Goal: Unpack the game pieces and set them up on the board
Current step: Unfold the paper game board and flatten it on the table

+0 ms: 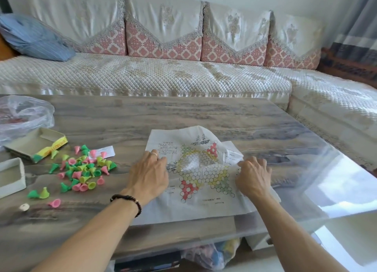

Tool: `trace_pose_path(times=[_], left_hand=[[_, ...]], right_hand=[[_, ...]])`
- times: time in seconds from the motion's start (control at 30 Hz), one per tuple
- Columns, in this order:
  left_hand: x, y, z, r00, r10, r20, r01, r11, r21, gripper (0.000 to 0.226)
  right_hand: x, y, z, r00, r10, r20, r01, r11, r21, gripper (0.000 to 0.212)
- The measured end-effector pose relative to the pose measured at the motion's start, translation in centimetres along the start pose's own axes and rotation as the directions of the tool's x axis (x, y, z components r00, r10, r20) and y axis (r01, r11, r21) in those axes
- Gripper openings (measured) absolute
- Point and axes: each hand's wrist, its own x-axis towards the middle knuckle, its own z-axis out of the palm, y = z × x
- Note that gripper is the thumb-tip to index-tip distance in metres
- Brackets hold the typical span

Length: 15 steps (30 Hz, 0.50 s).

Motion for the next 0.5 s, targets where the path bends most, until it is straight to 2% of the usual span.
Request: trace_pose_path(times=[0.07,0.13,0.2,0.27,0.37,0.5], left_hand=[[1.1,1.2,1.1,0.998,0.063,-0.031,-0.063,0.998,-0.003,0.030],[2.0,2.6,2.3,0.993,0.120,0.006,-0.120,0.992,-0.044,0.039],[2.5,3.8,3.4,0.986,0.147,0.079,-0.139,0.986,-0.094,0.045],[2.7,4.2,4.4,0.978,0.139,0.157,-0.120,0.985,-0.126,0.054],[2.5,3.3,5.5,0.965,0.115,0.235,-0.080,0.985,-0.154,0.065],[2.4,2.5,5.5,0.961,0.063,0.270,-0.025,0.989,-0.143,0.080]], right_hand=[[-0.1,-0.9,-0.1,0.996,-0.055,-0.075,0.047,0.993,-0.107,0.036],[-0.2,-2.7,0.2,0.967,-0.215,-0.138,0.215,0.977,-0.016,0.041],[-0.4,-4.9,0.7,0.903,-0.418,-0.102,0.428,0.895,0.127,0.043],[-0.7,-6.0,1.9,0.845,-0.534,0.006,0.521,0.827,0.211,0.045],[0.2,-4.1,3.2,0.862,-0.489,0.131,0.458,0.864,0.209,0.056],[3.0,-0.4,2.6,0.931,-0.243,0.273,0.265,0.963,-0.048,0.066]])
